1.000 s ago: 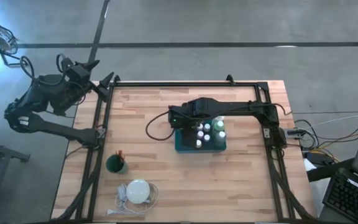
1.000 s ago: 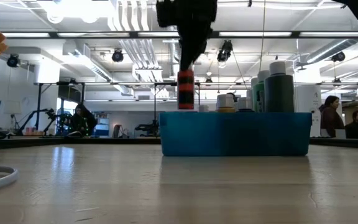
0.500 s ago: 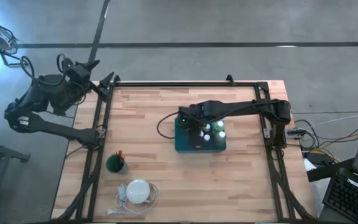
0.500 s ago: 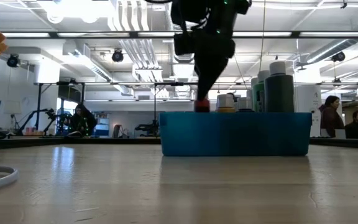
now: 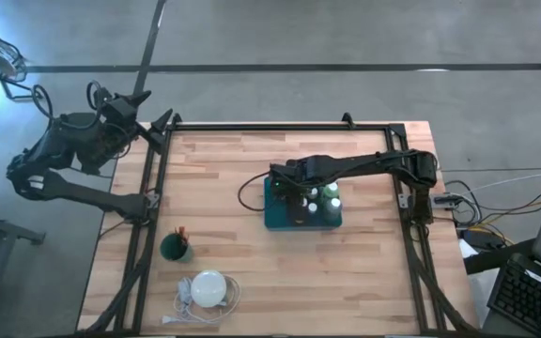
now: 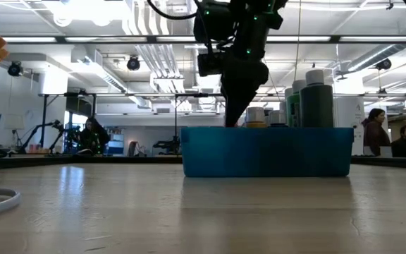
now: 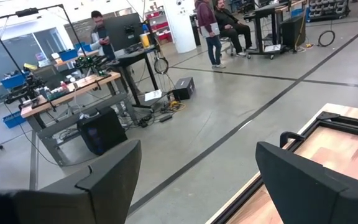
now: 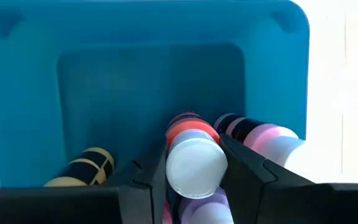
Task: Pick & Place Paint Supplies
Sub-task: Put the orange paint bottle into the blue bin, then return to Home Position
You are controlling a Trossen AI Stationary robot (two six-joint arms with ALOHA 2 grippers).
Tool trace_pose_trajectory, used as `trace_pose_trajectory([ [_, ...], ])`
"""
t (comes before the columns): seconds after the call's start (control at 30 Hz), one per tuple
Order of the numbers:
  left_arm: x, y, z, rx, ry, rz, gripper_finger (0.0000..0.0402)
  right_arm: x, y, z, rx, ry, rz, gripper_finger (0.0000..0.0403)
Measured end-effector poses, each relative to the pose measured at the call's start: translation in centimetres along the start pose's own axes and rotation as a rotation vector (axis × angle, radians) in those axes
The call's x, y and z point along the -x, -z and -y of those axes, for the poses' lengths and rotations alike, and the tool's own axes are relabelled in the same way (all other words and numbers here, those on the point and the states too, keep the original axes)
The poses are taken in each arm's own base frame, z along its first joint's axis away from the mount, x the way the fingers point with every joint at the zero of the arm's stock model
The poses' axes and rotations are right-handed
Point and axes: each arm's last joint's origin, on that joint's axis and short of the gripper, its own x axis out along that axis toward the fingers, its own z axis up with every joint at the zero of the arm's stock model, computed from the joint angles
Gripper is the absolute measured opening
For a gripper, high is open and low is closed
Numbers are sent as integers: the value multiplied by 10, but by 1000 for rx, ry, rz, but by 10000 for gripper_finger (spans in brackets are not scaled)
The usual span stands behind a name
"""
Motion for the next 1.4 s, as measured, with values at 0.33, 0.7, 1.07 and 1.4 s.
trace_pose_trajectory([
  [0.33, 0, 0, 0, -1, 0, 0, 320, -3, -1, 3, -13, -2, 1, 112],
  [0.7, 0, 0, 0, -1, 0, 0, 320, -3, 1, 3, -17, -2, -11, 208],
  [1.07, 0, 0, 1, -2, 0, -1, 320, 27, -7, 6, -36, -2, 1, 246],
  [1.4, 2, 1, 2, 20, 148, 9, 319, 116, -16, 11, -149, -7, 189, 251],
])
